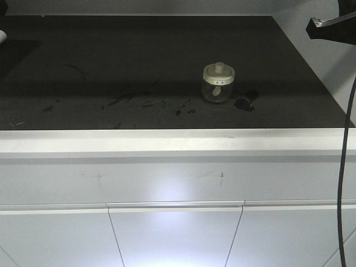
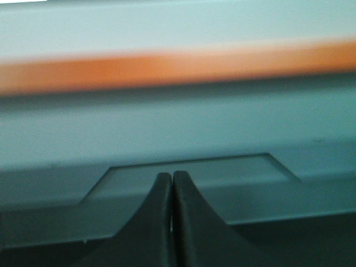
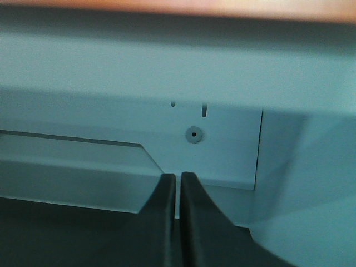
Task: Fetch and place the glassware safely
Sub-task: 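Release the handle and reach the right gripper toward the glass jar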
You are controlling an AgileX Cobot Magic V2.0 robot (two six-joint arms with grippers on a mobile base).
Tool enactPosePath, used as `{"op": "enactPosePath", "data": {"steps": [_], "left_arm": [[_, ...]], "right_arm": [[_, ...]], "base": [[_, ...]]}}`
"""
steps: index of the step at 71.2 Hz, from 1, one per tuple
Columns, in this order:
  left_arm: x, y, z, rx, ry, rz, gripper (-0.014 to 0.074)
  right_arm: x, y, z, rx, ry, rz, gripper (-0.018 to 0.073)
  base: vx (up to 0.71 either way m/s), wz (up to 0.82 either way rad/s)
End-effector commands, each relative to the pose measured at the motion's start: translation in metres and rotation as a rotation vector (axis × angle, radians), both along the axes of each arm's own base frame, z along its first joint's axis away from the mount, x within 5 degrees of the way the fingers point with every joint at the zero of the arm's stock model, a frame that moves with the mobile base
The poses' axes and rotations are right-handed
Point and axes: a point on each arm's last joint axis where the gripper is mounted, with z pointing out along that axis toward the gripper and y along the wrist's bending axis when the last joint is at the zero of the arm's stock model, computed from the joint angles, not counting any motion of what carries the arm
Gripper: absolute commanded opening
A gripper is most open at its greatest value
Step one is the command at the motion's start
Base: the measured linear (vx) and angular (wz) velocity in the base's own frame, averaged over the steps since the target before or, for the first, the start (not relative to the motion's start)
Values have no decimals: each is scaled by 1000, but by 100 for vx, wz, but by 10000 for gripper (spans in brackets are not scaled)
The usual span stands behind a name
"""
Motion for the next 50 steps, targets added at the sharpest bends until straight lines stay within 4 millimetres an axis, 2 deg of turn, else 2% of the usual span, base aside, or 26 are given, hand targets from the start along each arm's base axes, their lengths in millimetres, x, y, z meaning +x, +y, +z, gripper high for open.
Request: {"op": "enactPosePath", "data": {"steps": [1,12,24,39,50], "left_arm": [[-10,-1,22,-14,-98,-8,-7],[-10,-1,22,-14,-98,-8,-7],[-15,-1,22,-10,-49,-6,-7],[-36,-1,19,33,119,5,-7],[-63,0,10,33,115,5,-7]], "right_arm": [[-10,0,26,-2,-124,7,-1],[-12,0,27,-3,-120,6,-1],[-20,-2,30,-4,-32,-14,-1],[-42,-5,35,15,85,-41,-1],[-63,-5,23,20,67,-32,-1]], "base": [[0,0],[0,0],[0,0],[0,0],[0,0]]}}
